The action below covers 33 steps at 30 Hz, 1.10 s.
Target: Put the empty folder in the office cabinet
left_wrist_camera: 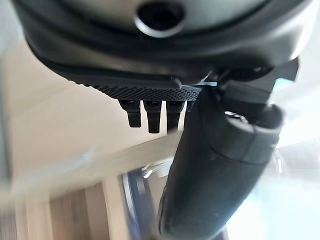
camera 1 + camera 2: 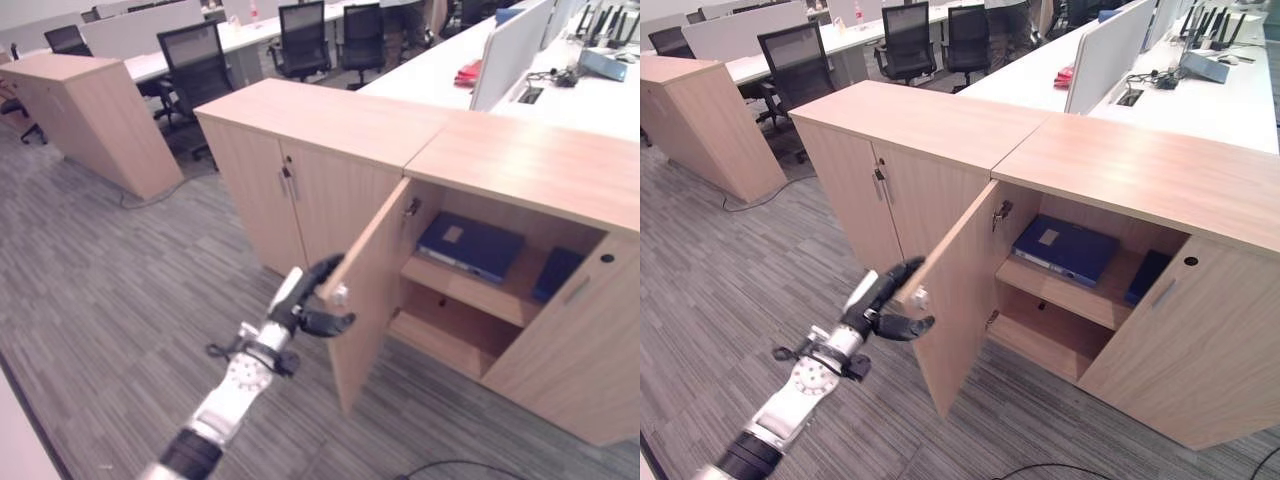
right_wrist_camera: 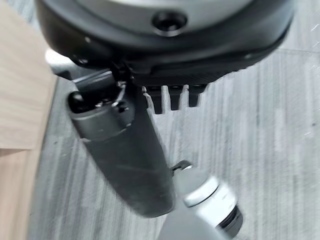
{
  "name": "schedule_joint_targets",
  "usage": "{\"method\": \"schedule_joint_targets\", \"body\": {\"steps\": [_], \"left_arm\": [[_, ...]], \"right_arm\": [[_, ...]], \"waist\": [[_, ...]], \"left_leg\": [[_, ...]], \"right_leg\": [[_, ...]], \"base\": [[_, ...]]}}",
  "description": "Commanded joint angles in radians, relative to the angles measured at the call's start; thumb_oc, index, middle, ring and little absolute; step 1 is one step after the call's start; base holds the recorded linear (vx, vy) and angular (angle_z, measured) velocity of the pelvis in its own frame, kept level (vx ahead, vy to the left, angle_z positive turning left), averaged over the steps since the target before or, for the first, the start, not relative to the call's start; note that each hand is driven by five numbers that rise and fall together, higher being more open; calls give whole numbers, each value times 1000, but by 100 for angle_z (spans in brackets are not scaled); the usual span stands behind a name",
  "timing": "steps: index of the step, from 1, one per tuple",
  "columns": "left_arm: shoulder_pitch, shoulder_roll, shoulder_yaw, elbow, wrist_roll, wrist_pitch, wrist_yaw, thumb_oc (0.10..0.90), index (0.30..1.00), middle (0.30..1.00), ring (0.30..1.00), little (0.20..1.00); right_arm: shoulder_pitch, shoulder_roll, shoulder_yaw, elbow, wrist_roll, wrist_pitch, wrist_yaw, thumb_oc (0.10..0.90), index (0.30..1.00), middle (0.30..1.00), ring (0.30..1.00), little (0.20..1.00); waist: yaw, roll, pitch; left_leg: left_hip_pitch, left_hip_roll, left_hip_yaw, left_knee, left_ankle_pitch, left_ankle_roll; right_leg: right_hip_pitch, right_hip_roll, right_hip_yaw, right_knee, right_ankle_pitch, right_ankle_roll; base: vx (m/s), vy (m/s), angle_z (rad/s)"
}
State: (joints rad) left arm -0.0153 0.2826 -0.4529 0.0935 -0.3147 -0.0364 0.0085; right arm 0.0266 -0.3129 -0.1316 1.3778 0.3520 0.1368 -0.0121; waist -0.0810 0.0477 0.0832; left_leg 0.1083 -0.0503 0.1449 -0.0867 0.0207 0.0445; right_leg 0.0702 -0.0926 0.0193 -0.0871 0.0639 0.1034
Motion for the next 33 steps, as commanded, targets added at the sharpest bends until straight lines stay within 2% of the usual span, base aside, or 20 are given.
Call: {"method": "schedule_joint_targets", "body": {"steps": [1,6,8,9,10,16,19,24,29,33], "left_arm": [[-222,36,-77,-62,-233,-16,-158,800,900,900,900,900],[-361,23,-194,-206,-466,12,-188,800,900,900,900,900],[-374,-5,-216,-219,-548,15,-181,800,900,900,900,900],[-378,-42,-244,-205,-632,30,-174,800,900,900,900,900],[-356,-54,-264,-200,-670,30,-138,800,900,900,900,900],[-389,-31,-265,-178,-608,36,-151,800,900,900,900,900],[-312,-54,-239,-83,-648,44,-144,800,900,900,900,900],[-175,-38,-131,22,-604,52,-132,800,900,900,900,900],[47,-3,22,202,-501,92,-141,800,900,900,900,900],[137,12,136,301,-343,80,-124,800,900,900,900,900]], "right_arm": [[-55,-14,39,121,-31,8,4,800,900,900,900,900],[-66,11,72,107,-15,14,15,800,900,900,900,900],[-65,20,74,105,5,15,15,800,900,900,900,900],[-69,31,78,101,39,14,14,800,900,900,900,900],[-71,53,110,50,62,-11,-5,800,900,900,900,900],[-18,49,54,62,118,0,3,800,900,900,900,900],[-23,34,45,71,126,6,3,800,900,900,900,900],[-16,19,24,99,108,12,-1,800,900,900,900,900],[-24,-4,-3,101,93,22,4,800,900,900,900,900],[-27,-10,-19,88,110,9,4,800,900,900,900,900]], "waist": [[-25,-10,-20],[-43,-7,-15],[-48,-7,-13],[-55,-9,-9],[-59,-14,-6],[-70,-16,-9],[-65,-19,-6],[-51,-23,-12],[-20,-23,-20],[1,-24,-20]], "left_leg": [[-11,-10,-30,-1,-135,-5],[-13,-17,-28,-1,-139,-2],[-10,-19,-27,-1,-142,0],[-10,-20,-23,-1,-143,0],[-11,-20,-21,-1,-143,2],[-14,-21,-18,-1,-148,2],[-15,-20,-14,-1,-146,3],[-15,-19,-13,-1,-148,3],[-18,-20,-17,-1,-144,7],[-22,-21,-24,-1,-140,10]], "right_leg": [[-27,-104,-75,97,-84,123],[-38,-110,-73,114,-83,124],[-37,-114,-72,113,-82,125],[-40,-115,-72,115,-81,125],[-45,-114,-68,122,-79,125],[-58,-114,-62,133,-79,129],[-63,-113,-63,137,-79,127],[-60,-114,-67,135,-80,126],[-58,-117,-79,131,-74,122],[-68,-117,-93,154,-62,118]], "base": [[-1,30,5],[6,40,-1],[6,27,-3],[0,0,0],[0,0,0],[2,6,-6],[0,0,0],[1,-8,-7],[-4,-9,-8],[-14,-2,3]]}}
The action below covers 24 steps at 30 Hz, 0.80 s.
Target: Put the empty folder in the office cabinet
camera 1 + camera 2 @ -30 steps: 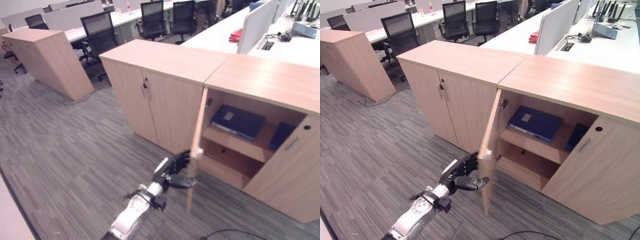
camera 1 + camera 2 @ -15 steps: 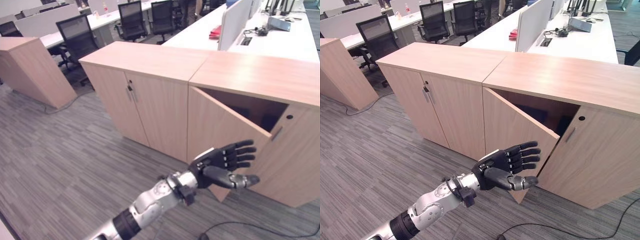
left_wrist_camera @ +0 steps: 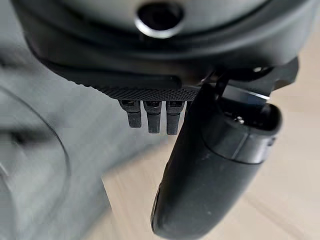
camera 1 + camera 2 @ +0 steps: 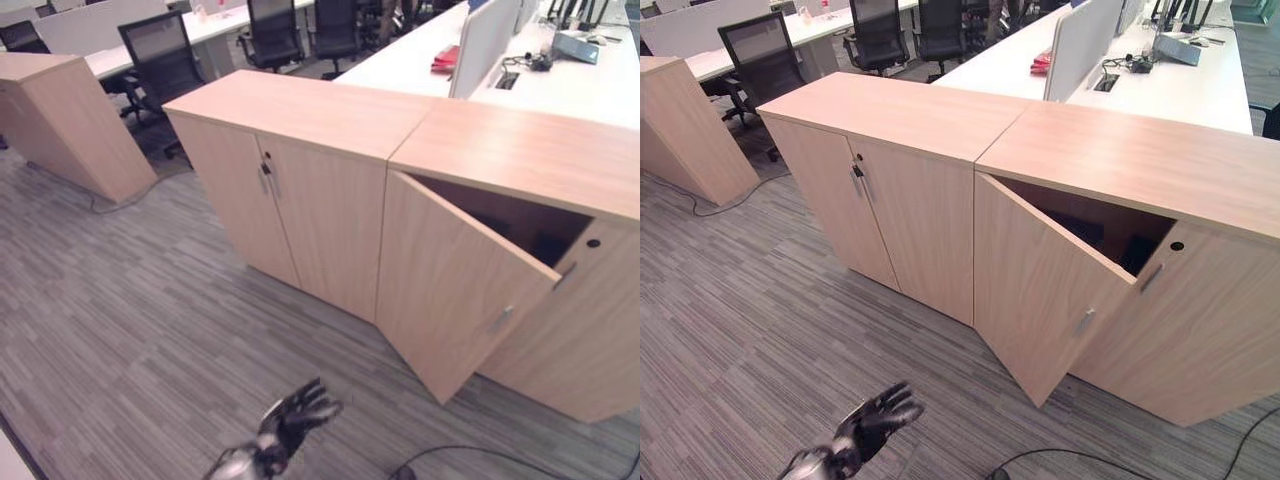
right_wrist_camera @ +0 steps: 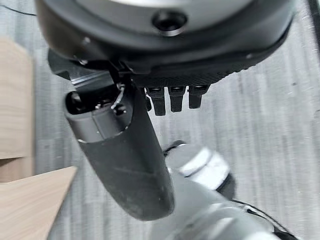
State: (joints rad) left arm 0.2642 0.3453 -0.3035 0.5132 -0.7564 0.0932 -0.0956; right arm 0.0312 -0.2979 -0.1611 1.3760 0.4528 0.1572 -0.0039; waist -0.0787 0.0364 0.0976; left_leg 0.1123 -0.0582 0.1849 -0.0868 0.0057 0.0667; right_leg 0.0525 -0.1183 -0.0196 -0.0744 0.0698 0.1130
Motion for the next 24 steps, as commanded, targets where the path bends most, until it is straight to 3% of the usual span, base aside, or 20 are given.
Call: {"method": "schedule_joint_targets", "body": {"steps": [1,2,4,5,6,7,9,11,14,18,19,22,23,24], "left_arm": [[-144,-67,30,-25,160,-55,10,800,900,900,900,900],[-143,-80,63,17,176,-62,33,800,900,900,900,900],[-191,-143,164,259,187,-82,127,800,900,900,900,900],[-293,-171,181,702,410,-77,161,800,900,900,900,900],[-299,-171,189,778,434,-66,133,800,900,900,900,900],[-297,-161,205,849,470,-62,113,800,900,900,900,900],[-291,-152,258,816,394,-76,94,800,900,900,900,900],[-275,-143,312,798,318,-79,92,800,900,900,900,900],[-252,-128,385,876,328,-76,106,800,900,900,900,900],[-273,-145,416,863,230,-79,118,800,900,900,900,900],[-288,-159,390,834,199,-82,99,800,900,900,900,900],[-296,-169,337,787,224,-101,104,800,900,900,900,900],[-300,-172,324,769,228,-110,112,800,900,900,900,900],[-307,-173,298,737,243,-135,140,800,900,900,900,900]], "right_arm": [[-34,-24,14,80,7,-14,-9,800,900,900,900,900],[-34,-18,13,75,7,-16,-10,800,900,900,900,900],[-39,-6,17,63,13,-17,-18,800,900,900,900,900],[-63,28,76,55,-7,-33,-37,800,900,900,900,900],[-63,25,91,62,-22,-33,-32,800,900,900,900,900],[-54,14,111,79,-65,-29,-23,800,900,900,900,900],[-37,3,142,98,-127,-30,-31,800,900,900,900,900],[-36,-14,136,100,-121,-30,-30,800,900,900,900,900],[-32,-29,129,122,-103,-41,-32,800,900,900,900,900],[-43,-33,165,121,-127,-38,-39,800,900,900,900,900],[-45,-29,183,116,-134,-42,-39,800,900,900,900,900],[-38,-20,203,108,-138,-53,-50,800,900,900,900,900],[-38,-20,206,104,-140,-55,-55,800,900,900,900,900],[-44,-20,208,98,-137,-69,-76,800,900,900,900,900]], "waist": [[3,-14,-29],[9,-15,-24],[33,-29,-7],[47,-42,-5],[43,-43,-7],[33,-44,-15],[26,-53,-26],[27,-57,-33],[26,-76,-55],[21,-102,-53],[19,-116,-39],[33,-125,-10],[44,-123,1],[66,-138,13]], "left_leg": [[-29,-10,-61,0,-121,-10],[-30,-8,-56,0,-119,-9],[-29,6,-25,0,-112,-15],[-15,36,26,0,-122,-38],[-13,42,36,0,-121,-41],[-1,53,51,0,-122,-50],[4,71,63,0,-113,-74],[6,89,70,0,-105,-87],[34,128,114,1,-93,-116],[-3,184,145,146,-128,-136],[-41,215,143,269,-162,-136],[-95,240,86,436,-189,-116],[-123,224,39,470,-187,-109],[-216,137,-71,470,-184,-81]], "right_leg": [[-71,-90,-66,175,-67,108],[-83,-90,-79,194,-68,106],[-104,-117,-192,246,-59,92],[-106,-152,-375,294,-80,75],[-112,-151,-391,304,-80,72],[-110,-138,-392,291,-94,65],[-69,-76,-372,182,-105,45],[-53,-38,-355,129,-102,35],[-4,41,-294,5,-91,22],[12,85,-253,-13,-116,2],[21,102,-238,-13,-127,-13],[46,123,-213,-13,-149,-33],[47,127,-205,-13,-149,-36],[28,115,-192,-13,-133,-38]], "base": [[-74,-8,20],[-96,-46,6],[-80,-135,-87],[-22,-193,-98],[55,-233,-57],[82,-186,-141],[94,-287,-128],[71,-249,-33],[113,-338,-70],[30,-303,-75],[3,-348,-5],[2,-230,-10],[-128,-153,-57],[-135,-107,-57]]}}
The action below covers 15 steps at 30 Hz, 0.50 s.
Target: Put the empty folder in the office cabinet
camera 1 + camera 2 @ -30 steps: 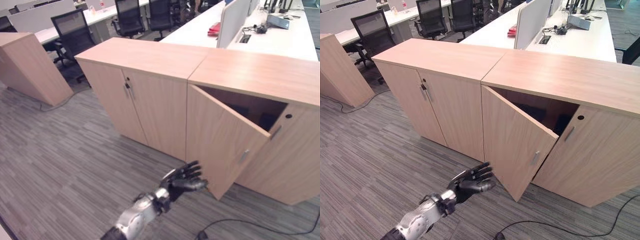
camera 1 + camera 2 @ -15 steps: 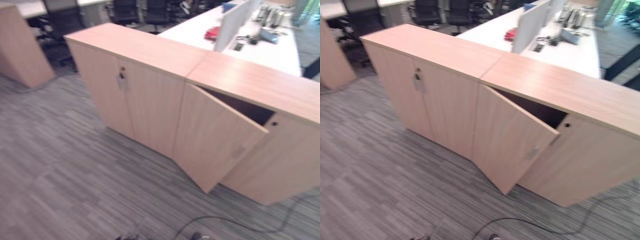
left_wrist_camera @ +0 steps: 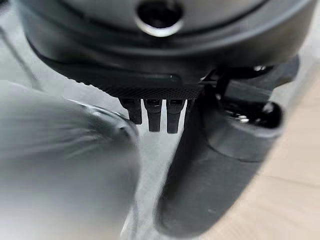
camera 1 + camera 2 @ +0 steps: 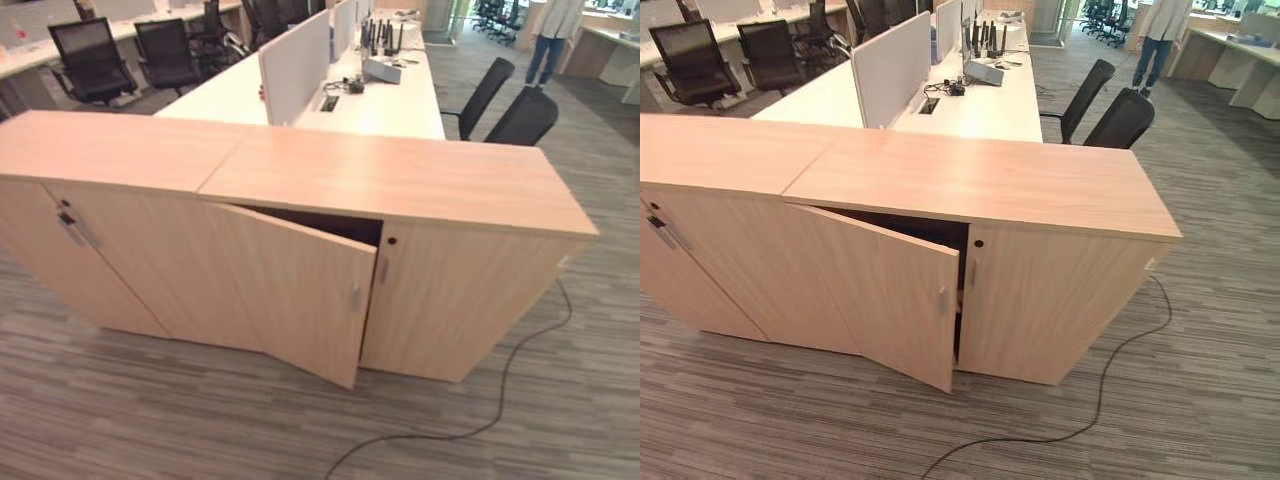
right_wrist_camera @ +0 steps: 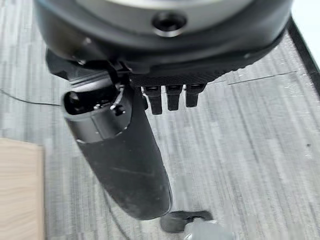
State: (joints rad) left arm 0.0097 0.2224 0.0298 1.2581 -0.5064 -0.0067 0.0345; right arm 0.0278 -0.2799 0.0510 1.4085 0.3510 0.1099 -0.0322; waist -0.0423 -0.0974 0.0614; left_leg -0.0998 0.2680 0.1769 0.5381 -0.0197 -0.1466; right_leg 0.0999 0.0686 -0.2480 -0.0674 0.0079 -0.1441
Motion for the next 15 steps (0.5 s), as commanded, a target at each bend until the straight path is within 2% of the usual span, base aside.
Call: {"method": "schedule_joint_targets", "body": {"steps": [1,2,3,6,7,9,11,12,15], "left_arm": [[-51,-51,-42,-14,-2,-42,21,800,900,900,900,900],[-50,-48,-42,-21,6,-53,36,800,900,900,900,900],[-32,-33,-40,-39,66,-95,100,800,900,900,900,900],[-19,-30,-26,8,81,-85,104,800,900,900,900,900],[-6,-33,-8,30,73,-85,97,800,900,900,900,900],[4,-36,6,45,59,-86,93,800,900,900,900,900],[20,-38,14,60,57,-84,85,800,900,900,900,900],[23,-37,0,60,71,-80,77,800,900,900,900,900],[-12,-26,-155,27,240,-78,41,800,900,900,900,900]], "right_arm": [[-44,-35,-1,60,-37,-28,-57,800,900,900,900,900],[-46,-34,2,53,-37,-34,-63,800,900,900,900,900],[-59,-13,15,26,-24,-66,-101,800,900,900,900,900],[-57,-3,10,24,-12,-69,-112,800,900,900,900,900],[-52,-3,1,24,-8,-75,-111,800,900,900,900,900],[-52,-4,-6,25,-8,-72,-108,800,900,900,900,900],[-50,-8,-3,24,-21,-67,-101,800,900,900,900,900],[-50,-10,0,23,-27,-65,-99,800,900,900,900,900],[-69,-27,29,9,-68,-61,-91,800,900,900,900,900]], "waist": [[33,-7,47],[40,-10,51],[66,-7,63],[68,1,68],[69,15,58],[65,26,44],[62,48,14],[60,56,1],[34,81,-24]], "left_leg": [[-14,-213,-94,-183,-153,132],[-30,-233,-124,-198,-145,129],[-58,-312,-234,-246,-124,126],[-35,-331,-236,-280,-120,127],[19,-341,-246,-368,-109,133],[54,-340,-242,-443,-84,134],[114,-328,-241,-588,-26,134],[125,-324,-238,-625,-4,130],[118,-319,-218,-625,-9,121]], "right_leg": [[-26,-72,43,-20,-66,222],[-29,-72,53,-20,-61,224],[-34,-56,101,-20,-44,230],[-27,-55,108,-20,-39,233],[-26,-53,109,-20,-37,237],[-29,-57,108,-20,-31,241],[-40,-55,112,-20,-30,243],[-44,-53,113,-20,-32,244],[-51,-61,109,-20,-40,251]], "base": [[-124,-81,-36],[-6,-57,-27],[7,-49,-41],[58,33,-48],[111,104,-16],[105,115,0],[124,133,-4],[94,139,-13],[71,124,-15]]}}
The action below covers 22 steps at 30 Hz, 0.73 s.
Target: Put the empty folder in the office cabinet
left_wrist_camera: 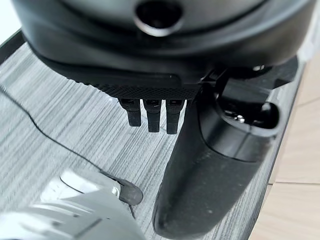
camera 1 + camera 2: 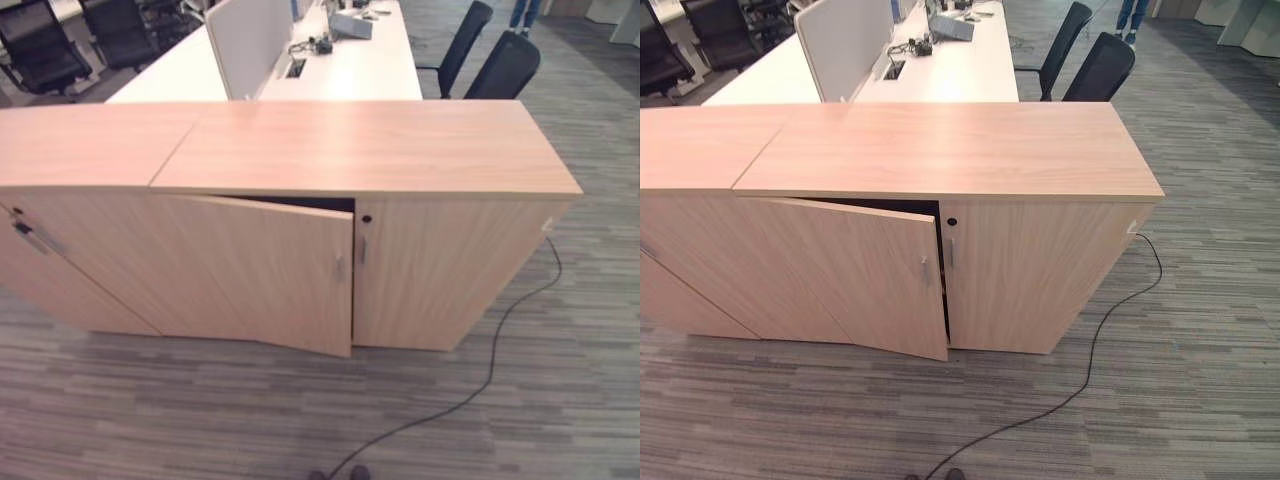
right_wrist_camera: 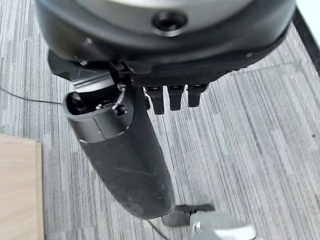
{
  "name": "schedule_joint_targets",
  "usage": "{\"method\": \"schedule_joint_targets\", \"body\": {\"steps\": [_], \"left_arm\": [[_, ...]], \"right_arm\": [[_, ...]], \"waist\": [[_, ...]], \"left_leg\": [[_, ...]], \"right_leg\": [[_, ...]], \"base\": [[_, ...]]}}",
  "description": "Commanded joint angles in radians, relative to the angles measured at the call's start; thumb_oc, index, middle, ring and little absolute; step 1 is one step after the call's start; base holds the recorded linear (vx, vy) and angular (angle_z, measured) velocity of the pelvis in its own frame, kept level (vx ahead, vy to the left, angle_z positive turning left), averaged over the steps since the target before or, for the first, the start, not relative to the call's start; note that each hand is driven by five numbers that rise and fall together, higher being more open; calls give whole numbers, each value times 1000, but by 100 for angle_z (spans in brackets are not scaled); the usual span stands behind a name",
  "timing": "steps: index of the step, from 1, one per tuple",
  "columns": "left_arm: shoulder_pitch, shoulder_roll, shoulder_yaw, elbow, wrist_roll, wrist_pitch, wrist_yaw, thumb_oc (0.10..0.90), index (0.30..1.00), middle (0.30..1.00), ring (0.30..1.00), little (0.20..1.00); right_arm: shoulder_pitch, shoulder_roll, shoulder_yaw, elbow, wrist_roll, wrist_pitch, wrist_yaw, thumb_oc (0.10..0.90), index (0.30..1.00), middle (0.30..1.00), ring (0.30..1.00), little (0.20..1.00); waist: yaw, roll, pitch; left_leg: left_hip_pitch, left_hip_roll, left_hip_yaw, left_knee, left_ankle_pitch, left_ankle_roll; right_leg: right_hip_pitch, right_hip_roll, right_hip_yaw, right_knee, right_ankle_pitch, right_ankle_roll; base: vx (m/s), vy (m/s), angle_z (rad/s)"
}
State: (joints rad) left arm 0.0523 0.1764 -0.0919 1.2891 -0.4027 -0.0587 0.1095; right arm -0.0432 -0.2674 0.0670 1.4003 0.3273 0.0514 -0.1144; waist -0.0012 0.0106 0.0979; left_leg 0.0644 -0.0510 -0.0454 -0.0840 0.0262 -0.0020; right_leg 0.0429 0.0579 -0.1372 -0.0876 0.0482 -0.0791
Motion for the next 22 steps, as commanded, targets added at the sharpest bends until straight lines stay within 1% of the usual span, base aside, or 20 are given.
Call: {"method": "schedule_joint_targets", "body": {"steps": [1,2,4,7,9,11,13,14,16,19,22], "left_arm": [[-67,17,-59,-20,145,-29,-39,800,900,900,900,900],[-84,14,-106,-53,171,-37,-51,800,900,900,900,900],[-100,25,-154,-114,199,-46,-58,800,900,900,900,900],[-100,25,-159,-81,238,-40,-59,800,900,900,900,900],[-86,20,-142,-25,264,-23,-56,800,900,900,900,900],[-66,18,-105,23,266,-12,-48,800,900,900,900,900],[-40,19,-50,52,236,-5,-45,800,900,900,900,900],[-23,20,-4,66,198,-2,-42,800,900,900,900,900],[-14,16,30,79,167,1,-40,800,900,900,900,900],[-9,8,29,72,150,-3,-47,800,900,900,900,900],[-15,2,-16,38,168,-14,-58,800,900,900,900,900]], "right_arm": [[0,-39,21,13,-48,-2,-8,800,900,900,900,900],[0,-32,40,6,-66,-6,-7,800,900,900,900,900],[-9,-35,63,-4,-98,-3,-8,800,900,900,900,900],[-14,-36,67,-7,-105,-6,-5,800,900,900,900,900],[-8,-32,67,-4,-112,-6,-2,800,900,900,900,900],[0,-29,60,3,-116,-5,-1,800,900,900,900,900],[16,-28,51,15,-116,-4,0,800,900,900,900,900],[22,-26,44,21,-113,-4,1,800,900,900,900,900],[26,-26,38,26,-110,-2,1,800,900,900,900,900],[27,-23,37,26,-105,-1,1,800,900,900,900,900],[32,-17,42,13,-98,-7,-5,800,900,900,900,900]], "waist": [[-10,-23,-60],[-19,-18,-63],[-27,-12,-71],[-29,-11,-74],[-30,-9,-79],[-29,-8,-80],[-25,-8,-80],[-20,-10,-80],[-16,-13,-80],[-12,-14,-83],[-16,-11,-83]], "left_leg": [[-43,-1,5,-3,-55,-23],[-38,-1,7,-3,-62,-21],[-27,2,19,-3,-71,-21],[-17,3,23,-3,-77,-19],[-10,3,27,-3,-82,-18],[-8,2,27,-3,-83,-16],[-6,2,26,-3,-83,-14],[-5,3,24,-3,-83,-13],[-3,2,21,-3,-83,-12],[-1,1,18,-3,-84,-12],[0,1,18,-3,-85,-11]], "right_leg": [[9,-52,-1,0,-80,187],[12,-55,1,0,-82,188],[19,-58,14,0,-87,191],[27,-59,18,0,-88,192],[31,-61,21,0,-92,193],[33,-62,22,0,-93,193],[34,-63,22,0,-94,193],[35,-64,19,0,-96,193],[37,-65,17,0,-96,193],[40,-66,14,0,-98,194],[40,-67,13,0,-99,194]], "base": [[71,99,2],[44,80,0],[61,77,-12],[46,31,-27],[46,29,-7],[14,10,-3],[3,0,2],[0,0,0],[0,-6,2],[2,-10,9],[-1,-1,1]]}}
